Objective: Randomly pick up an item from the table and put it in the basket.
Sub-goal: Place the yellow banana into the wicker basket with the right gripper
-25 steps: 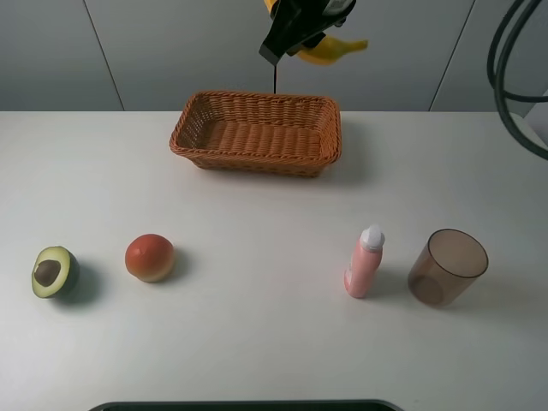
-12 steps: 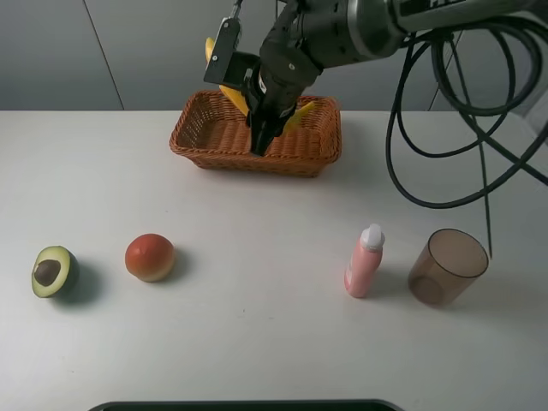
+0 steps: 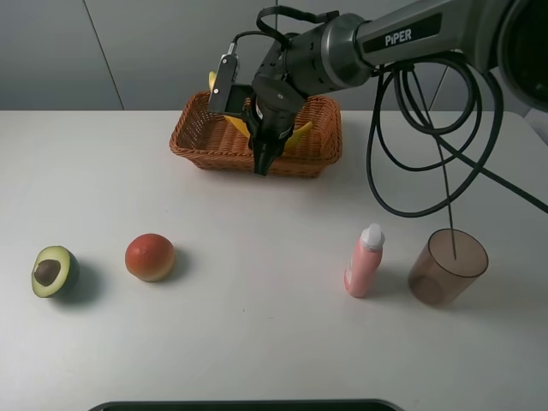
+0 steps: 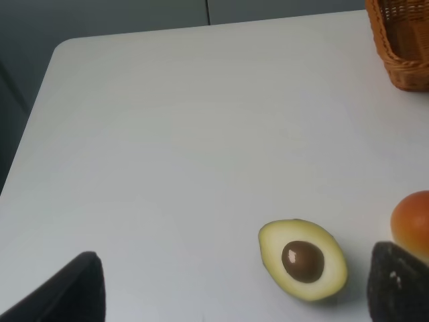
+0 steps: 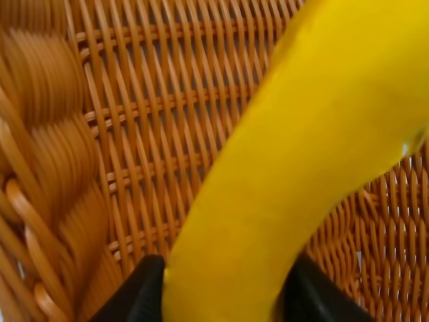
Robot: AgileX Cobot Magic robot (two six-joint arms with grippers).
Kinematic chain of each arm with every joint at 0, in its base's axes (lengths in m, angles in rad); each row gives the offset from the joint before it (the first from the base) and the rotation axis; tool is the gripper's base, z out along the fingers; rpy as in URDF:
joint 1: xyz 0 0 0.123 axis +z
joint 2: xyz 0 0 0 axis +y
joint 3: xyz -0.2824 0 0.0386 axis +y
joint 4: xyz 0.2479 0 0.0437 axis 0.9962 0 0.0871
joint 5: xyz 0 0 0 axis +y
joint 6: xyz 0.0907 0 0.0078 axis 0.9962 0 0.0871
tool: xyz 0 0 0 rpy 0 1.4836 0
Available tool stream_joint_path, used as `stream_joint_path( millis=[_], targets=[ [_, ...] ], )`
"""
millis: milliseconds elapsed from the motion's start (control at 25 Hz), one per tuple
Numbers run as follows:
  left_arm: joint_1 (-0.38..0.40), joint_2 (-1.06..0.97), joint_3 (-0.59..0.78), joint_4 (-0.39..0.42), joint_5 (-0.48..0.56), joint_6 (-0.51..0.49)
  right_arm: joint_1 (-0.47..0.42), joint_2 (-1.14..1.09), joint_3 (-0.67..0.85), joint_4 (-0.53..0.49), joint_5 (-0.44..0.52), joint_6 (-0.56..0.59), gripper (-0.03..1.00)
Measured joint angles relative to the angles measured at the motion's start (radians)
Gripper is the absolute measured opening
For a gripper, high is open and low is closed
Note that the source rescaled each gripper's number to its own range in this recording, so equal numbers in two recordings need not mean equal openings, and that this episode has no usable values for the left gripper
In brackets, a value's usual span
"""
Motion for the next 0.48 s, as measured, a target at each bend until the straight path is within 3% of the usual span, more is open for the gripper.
stream_joint_path(
  millis=[320,360,400,440,480],
  targets=[
    [0.0,0.0,0.0,0.0,0.0,0.0,0.0,0.0,-0.002,0.0,0.015,0.027,0.0],
    [0.0,0.0,0.0,0.0,0.0,0.0,0.0,0.0,-0.002,0.0,0.015,0.03,0.1],
    [0.0,0.0,0.0,0.0,0.0,0.0,0.0,0.0,-0.004,-0.003,0.015,0.033,0.38],
    [0.0,0.0,0.0,0.0,0.0,0.0,-0.002,0.0,-0.006,-0.003,0.015,0.035,0.71],
    [0.0,0.0,0.0,0.0,0.0,0.0,-0.004,0.0,-0.006,-0.003,0.015,0.035,0.86]
  ],
)
